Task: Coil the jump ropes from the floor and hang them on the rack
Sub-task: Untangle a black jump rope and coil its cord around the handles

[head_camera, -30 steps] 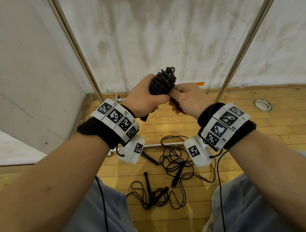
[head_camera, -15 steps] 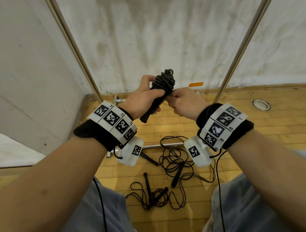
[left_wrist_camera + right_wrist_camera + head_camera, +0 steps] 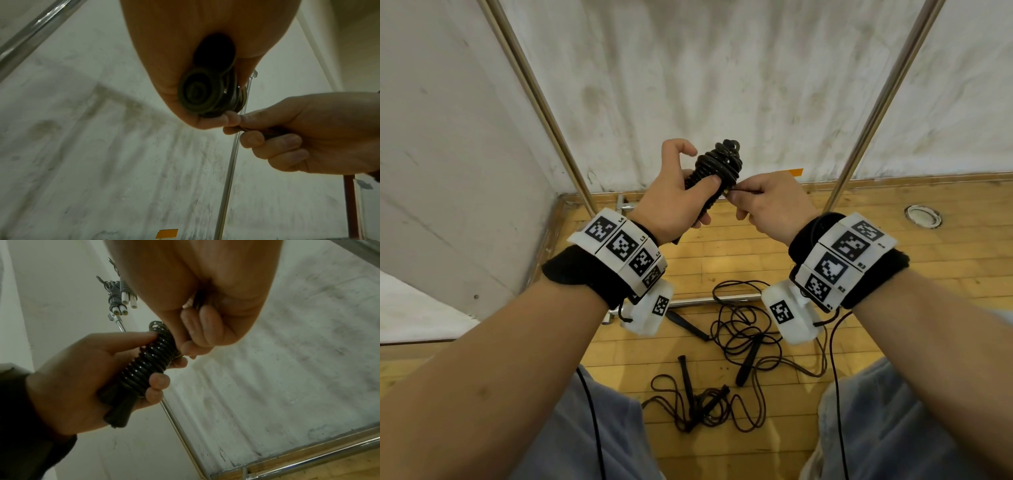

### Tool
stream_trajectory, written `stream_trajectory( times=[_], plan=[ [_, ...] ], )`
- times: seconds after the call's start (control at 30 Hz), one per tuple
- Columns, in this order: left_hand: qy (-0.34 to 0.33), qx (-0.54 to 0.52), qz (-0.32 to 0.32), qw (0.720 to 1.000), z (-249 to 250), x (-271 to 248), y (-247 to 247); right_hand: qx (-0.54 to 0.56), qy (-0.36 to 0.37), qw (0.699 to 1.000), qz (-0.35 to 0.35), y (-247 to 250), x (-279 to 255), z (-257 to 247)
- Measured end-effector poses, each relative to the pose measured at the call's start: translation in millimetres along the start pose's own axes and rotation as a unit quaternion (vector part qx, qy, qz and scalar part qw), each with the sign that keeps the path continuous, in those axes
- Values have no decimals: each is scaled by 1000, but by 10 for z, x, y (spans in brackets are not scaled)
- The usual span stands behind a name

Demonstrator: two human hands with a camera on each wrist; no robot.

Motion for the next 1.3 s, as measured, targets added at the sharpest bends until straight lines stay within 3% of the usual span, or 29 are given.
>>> stream_trajectory(
  times=[0.23,0.37,0.53,0.77,1.3],
  plan=[
    [-6,25,42,999,-16,26,-54,-67,3,998,-14,-8,-34,-69],
    [-8,19,52,998,-27,18,-121,-135,23,990,16,47,-30,-105],
    [-25,16,66,997,-7,9,-128,-146,46,988,14,6,-51,-119],
    [34,-96,-14,995,-16,-24,-105,-114,68,991,7,21,-25,-122],
    [16,-90,-12,996,42,-111,-174,-113,66,991,36,-41,-48,-129]
  ],
)
Point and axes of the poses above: each hand's wrist, its own x-axis towards the middle knuckle, its own y-axis out of the back of the hand, z = x × y, the point moved 4 cm from there along x, towards the middle knuckle, and after that the axes turned 4 degrees about y, right-handed, at the moved point
